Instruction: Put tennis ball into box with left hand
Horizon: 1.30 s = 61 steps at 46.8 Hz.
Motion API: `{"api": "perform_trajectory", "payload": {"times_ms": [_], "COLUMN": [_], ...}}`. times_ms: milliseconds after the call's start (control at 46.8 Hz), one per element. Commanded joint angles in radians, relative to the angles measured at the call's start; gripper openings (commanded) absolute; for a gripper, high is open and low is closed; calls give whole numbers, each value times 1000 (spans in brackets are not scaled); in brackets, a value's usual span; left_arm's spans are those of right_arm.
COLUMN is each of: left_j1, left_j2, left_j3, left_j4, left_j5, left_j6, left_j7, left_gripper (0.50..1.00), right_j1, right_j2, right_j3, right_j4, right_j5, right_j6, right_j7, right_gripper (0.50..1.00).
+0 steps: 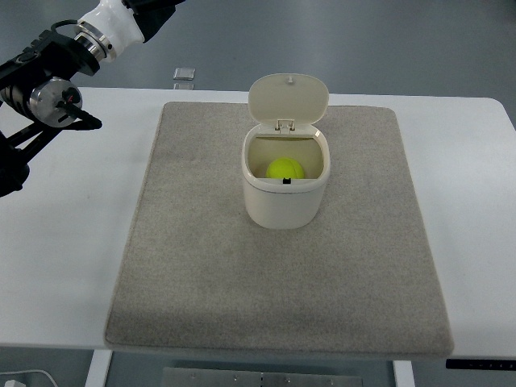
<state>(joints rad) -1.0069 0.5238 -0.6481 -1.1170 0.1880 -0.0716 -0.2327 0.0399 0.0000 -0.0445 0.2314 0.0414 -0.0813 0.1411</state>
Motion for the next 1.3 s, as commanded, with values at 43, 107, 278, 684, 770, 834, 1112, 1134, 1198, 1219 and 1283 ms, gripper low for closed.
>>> {"api": "perform_trajectory", "payload": {"times_ms": [43,107,278,684,770,834,1112,1134,1198,1219,1283], "left_j1": [51,68,94,122,122,122,122,122,120,120,122], "left_j2": [-42,-53,-136,-304,-307,-307,-303,-301,-301,-301,-301], "left_j3": [-65,-90,-153,-243,-234,-231,-228,-228,-226,-226,-225], "left_j4": [124,170,330,660,663,663,664,664,663,663,664], "left_j5": [-1,-2,-4,-110,-107,-104,-101,-101,-101,-101,-101], "left_j6": [-36,-68,-131,-272,-272,-275,-277,-277,-277,-277,-277], "left_j7": [-19,-25,-62,-82,-83,-83,-83,-83,-83,-83,-83], "left_gripper": [900,900,900,906,913,917,921,921,924,924,924], "right_j1": [0,0,0,0,0,0,0,0,0,0,0], "right_j2": [0,0,0,0,0,0,0,0,0,0,0], "right_j3": [0,0,0,0,0,0,0,0,0,0,0], "right_j4": [0,0,0,0,0,0,0,0,0,0,0], "right_j5": [0,0,0,0,0,0,0,0,0,0,0], "right_j6": [0,0,0,0,0,0,0,0,0,0,0], "right_j7": [0,0,0,0,0,0,0,0,0,0,0], "right_gripper": [938,938,938,938,938,938,938,938,938,938,938]}}
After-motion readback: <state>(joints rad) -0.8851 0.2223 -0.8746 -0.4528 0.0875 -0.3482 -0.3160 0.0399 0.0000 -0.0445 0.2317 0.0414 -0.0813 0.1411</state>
